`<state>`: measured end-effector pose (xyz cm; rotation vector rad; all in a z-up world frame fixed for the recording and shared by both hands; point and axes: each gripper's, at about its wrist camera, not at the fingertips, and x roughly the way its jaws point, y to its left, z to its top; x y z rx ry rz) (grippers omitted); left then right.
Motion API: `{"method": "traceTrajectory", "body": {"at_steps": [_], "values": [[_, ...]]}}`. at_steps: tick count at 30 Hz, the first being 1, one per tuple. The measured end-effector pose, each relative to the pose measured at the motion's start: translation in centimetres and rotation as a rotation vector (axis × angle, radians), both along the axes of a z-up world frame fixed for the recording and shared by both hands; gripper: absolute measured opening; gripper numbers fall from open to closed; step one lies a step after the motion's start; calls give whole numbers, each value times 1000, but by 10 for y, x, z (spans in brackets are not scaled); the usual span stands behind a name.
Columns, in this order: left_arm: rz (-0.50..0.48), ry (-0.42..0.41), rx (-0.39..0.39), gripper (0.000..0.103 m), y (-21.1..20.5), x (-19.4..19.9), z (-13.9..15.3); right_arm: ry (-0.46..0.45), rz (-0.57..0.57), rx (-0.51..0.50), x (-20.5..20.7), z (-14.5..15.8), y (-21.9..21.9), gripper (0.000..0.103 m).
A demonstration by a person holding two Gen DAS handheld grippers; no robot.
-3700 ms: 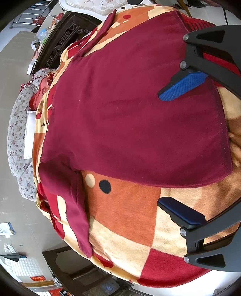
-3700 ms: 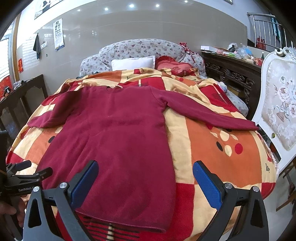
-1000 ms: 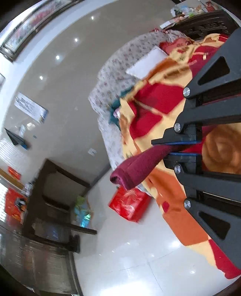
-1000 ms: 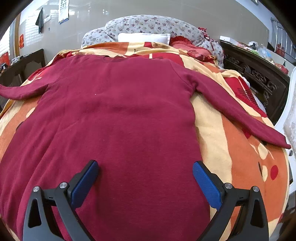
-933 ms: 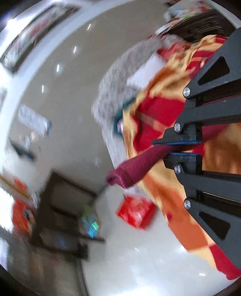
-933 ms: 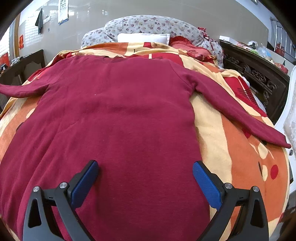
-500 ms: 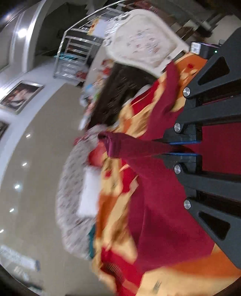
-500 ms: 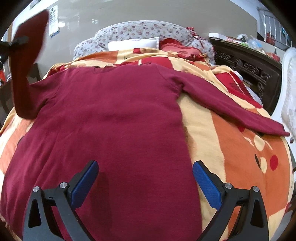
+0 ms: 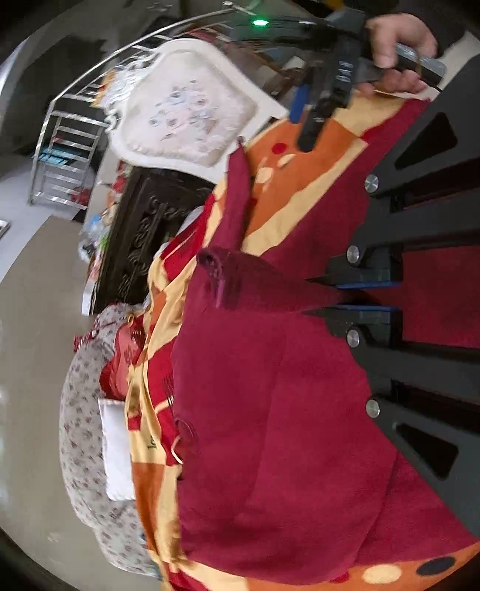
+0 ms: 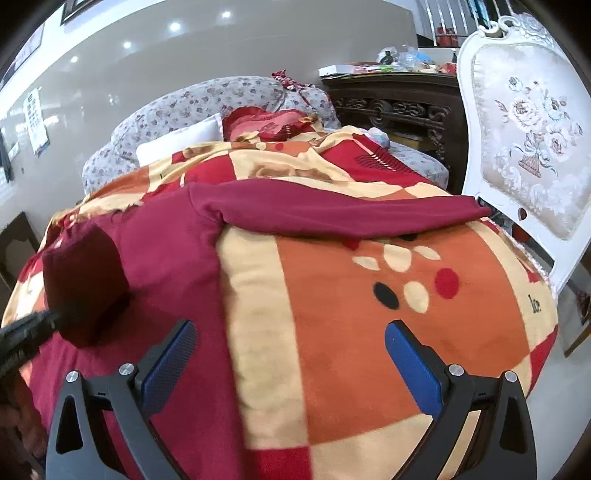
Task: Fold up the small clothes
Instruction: 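Carry the held sleeve across the garment body with the left gripper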
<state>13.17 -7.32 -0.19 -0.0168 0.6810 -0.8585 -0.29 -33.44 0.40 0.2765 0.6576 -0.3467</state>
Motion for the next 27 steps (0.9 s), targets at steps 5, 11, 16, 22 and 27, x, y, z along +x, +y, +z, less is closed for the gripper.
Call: {"method": "traceTrajectory", "body": {"at_steps": [5, 11, 16, 22, 27], "values": [[9, 45, -42, 6, -13, 3, -5, 9, 14, -22, 1, -1, -2, 103], [8, -21, -32, 6, -31, -15, -1, 9, 9, -30, -3, 1, -6, 103], [42, -28, -49, 6, -26, -13, 2, 9, 0, -36, -8, 0, -11, 103], [199, -113, -145, 6, 0, 2, 42, 13, 14, -33, -4, -1, -9, 103], [521, -263, -310, 6, 45, 20, 120, 9, 35, -30, 0, -2, -9, 103]]}}
